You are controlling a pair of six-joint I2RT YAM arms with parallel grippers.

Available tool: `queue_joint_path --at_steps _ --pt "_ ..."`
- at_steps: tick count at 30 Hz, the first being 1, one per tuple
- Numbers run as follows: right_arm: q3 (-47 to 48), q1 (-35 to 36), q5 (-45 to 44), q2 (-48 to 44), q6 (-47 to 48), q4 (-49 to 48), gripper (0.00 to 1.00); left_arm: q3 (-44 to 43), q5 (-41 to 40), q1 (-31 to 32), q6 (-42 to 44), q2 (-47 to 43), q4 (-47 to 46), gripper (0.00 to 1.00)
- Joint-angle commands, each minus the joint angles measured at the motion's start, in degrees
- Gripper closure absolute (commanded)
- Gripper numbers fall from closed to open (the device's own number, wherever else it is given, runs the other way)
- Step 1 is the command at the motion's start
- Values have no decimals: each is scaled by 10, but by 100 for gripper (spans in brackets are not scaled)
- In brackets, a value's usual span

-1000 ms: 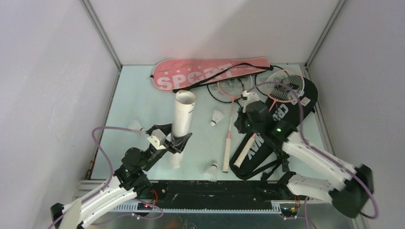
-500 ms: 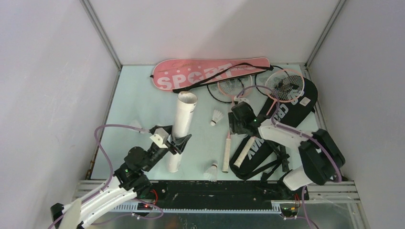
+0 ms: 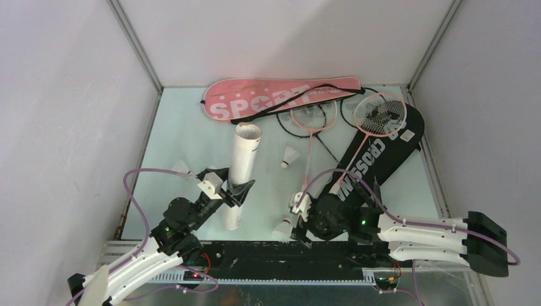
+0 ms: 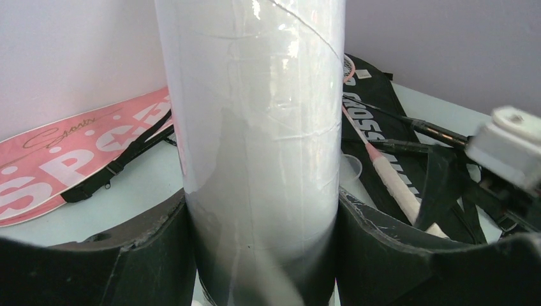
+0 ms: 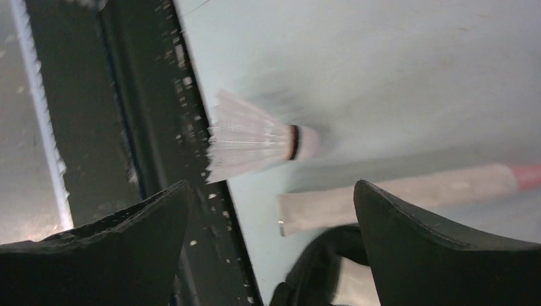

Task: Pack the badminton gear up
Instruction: Pick up the shuttlecock at the center of the board.

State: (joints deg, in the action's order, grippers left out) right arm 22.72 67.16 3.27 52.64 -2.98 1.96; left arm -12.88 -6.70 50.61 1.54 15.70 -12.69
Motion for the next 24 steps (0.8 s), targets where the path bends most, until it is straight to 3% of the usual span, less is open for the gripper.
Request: queue_joint_path --at_steps 1,5,11,16,17,19,21,24 --pt "14 67 -3 46 76 -82 1 -4 13 0 9 -8 -27 65" --pt "41 108 -86 127 79 -102 5 -6 13 1 9 -3 -22 65" --pt "70 134 -214 207 84 -123 19 0 45 1 14 -2 -25 65" --pt "71 135 -237 231 87 -145 51 -5 60 0 18 6 -14 65" --pt "71 135 -238 232 87 -144 65 -6 62 0 18 9 -14 65" --pt "71 137 -240 225 83 -141 84 -6 63 1 20 11 -15 66" --pt "71 142 -248 204 73 -127 92 -6 63 0 24 13 -13 66" --pt "83 147 -262 134 42 -82 96 -4 82 0 34 16 -11 67"
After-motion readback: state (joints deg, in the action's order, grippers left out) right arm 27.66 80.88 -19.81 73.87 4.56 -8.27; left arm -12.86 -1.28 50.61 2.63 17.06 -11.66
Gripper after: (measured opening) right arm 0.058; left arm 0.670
